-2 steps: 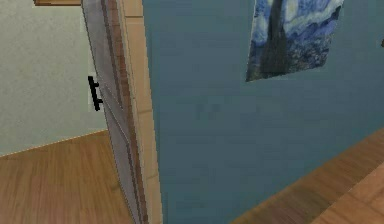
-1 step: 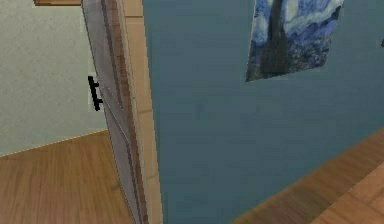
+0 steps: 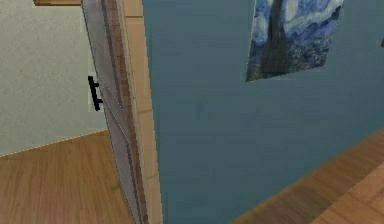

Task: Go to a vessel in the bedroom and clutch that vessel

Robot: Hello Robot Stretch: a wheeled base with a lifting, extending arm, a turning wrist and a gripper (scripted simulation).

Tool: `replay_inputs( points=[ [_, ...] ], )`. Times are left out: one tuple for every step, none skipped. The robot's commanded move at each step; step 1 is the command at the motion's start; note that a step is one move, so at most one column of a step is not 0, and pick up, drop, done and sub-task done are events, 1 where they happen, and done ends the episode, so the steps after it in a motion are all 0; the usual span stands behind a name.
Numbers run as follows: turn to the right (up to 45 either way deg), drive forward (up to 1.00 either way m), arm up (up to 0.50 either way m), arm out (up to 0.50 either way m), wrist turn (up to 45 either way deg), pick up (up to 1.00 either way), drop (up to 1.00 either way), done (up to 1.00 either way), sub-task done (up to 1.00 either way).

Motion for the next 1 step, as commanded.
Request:
replay_inputs(
  points=[
    [0.0,0.0,0.0,0.0,0.0,0.0,0.0,1.0,0.0]
  ],
)
